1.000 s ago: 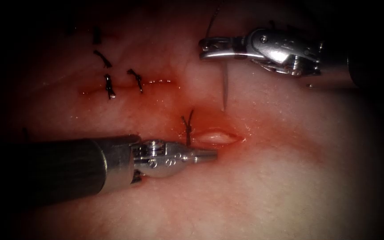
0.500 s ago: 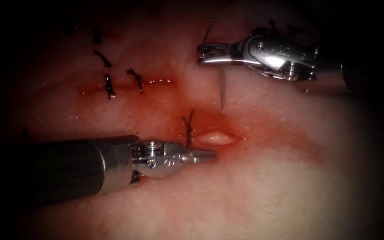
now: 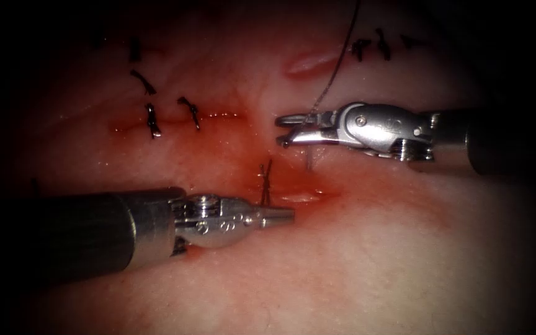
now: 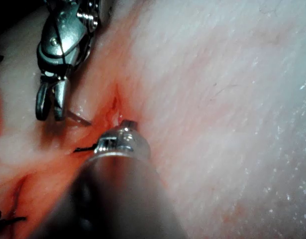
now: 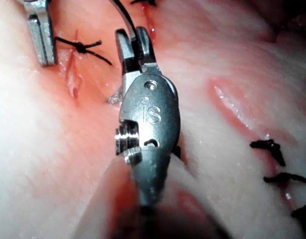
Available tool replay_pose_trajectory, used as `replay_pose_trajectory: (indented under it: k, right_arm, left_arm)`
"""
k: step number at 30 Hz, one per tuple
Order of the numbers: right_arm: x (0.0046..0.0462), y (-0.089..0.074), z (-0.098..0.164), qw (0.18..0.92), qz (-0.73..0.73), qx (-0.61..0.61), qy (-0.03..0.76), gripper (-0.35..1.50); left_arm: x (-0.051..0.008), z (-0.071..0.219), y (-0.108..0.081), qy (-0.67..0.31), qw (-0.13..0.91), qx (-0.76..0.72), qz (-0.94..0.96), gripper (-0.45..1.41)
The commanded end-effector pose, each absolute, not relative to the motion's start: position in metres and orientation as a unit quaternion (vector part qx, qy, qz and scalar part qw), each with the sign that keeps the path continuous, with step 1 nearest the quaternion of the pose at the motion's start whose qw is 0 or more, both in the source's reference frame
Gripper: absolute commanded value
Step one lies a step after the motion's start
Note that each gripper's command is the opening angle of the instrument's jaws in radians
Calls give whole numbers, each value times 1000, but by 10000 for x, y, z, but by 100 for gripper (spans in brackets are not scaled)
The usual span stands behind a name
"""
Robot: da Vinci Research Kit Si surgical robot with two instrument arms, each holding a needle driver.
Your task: Wound Closure
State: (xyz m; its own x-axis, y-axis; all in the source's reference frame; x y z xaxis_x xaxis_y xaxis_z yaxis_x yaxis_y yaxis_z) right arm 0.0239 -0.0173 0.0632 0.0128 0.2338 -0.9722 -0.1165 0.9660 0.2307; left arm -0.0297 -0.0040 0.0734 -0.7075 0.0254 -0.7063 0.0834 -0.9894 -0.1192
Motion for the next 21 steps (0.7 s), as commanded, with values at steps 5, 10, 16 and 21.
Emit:
replay_pose_trajectory:
  k: [5, 10, 16, 21]
  right_arm:
    - [234, -186, 646, 710, 148, 57, 686, -35]
    - [238, -151, 629, 695, 202, 56, 688, -35]
    - [255, -137, 634, 676, 256, 116, 681, -35]
    - [260, -154, 655, 664, 314, 179, 655, -35]
  left_arm:
    - [-305, 739, -38, 70, 15, 381, -922, -27]
    - [-314, 741, -41, 66, 13, 378, -923, -27]
    - [-316, 746, -47, 63, 14, 377, -924, -25]
    - [-312, 746, -50, 63, 16, 377, -924, -25]
